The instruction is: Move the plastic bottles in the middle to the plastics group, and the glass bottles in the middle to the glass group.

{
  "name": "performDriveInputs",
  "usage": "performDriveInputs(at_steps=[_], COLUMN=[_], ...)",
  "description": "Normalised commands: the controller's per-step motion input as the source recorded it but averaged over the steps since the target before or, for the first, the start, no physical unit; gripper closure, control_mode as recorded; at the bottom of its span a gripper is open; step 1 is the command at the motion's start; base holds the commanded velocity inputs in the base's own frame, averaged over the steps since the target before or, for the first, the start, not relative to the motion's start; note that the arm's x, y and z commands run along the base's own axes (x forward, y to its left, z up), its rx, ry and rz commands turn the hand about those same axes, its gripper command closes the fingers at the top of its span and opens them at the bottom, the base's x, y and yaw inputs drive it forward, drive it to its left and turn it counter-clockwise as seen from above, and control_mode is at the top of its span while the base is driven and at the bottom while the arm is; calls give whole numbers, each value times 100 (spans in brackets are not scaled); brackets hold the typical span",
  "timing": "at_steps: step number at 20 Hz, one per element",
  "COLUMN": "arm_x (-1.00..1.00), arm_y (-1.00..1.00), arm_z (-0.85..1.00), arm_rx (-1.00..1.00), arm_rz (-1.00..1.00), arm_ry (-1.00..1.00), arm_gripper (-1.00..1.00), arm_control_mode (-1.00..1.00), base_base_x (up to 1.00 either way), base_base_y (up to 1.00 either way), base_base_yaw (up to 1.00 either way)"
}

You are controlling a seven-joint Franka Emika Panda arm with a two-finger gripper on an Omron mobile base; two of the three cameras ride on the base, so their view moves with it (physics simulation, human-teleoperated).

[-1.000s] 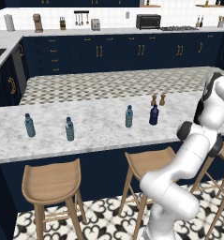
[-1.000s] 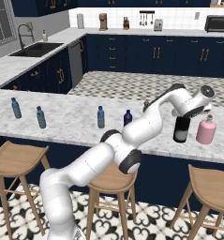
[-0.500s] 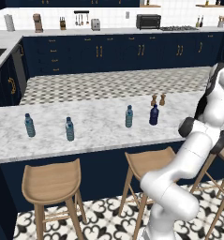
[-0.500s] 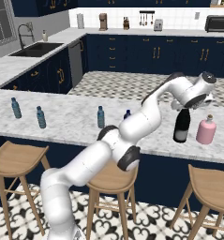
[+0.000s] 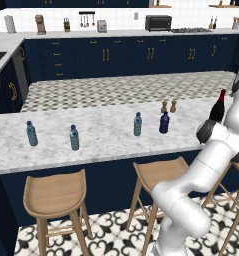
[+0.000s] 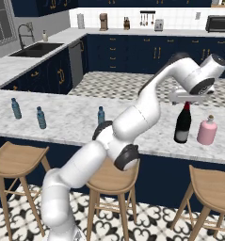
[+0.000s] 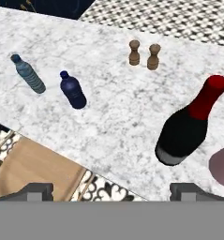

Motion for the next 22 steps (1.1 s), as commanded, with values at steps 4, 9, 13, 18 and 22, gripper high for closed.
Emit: performDriveInputs(at_steps=[4,9,13,18,22], arm_x=[-80,-38,-2,0,-95], arm_y=[100,100,100,100,100], arm_z=[-32,-44,-67,-50,0], arm_rx=[-5,-7,-4,-12,-18], arm_rz=[0,0,0,-11,-13], arm_ry=[-10,-17,-20,-19,-39], arm_gripper=[-100,-100,-100,-100,-100], arm_control_mode=[-100,-100,-100,-100,-100], base_base_x=[0,0,0,0,0], base_base_y=[0,0,0,0,0], base_base_yaw=[0,0,0,0,0])
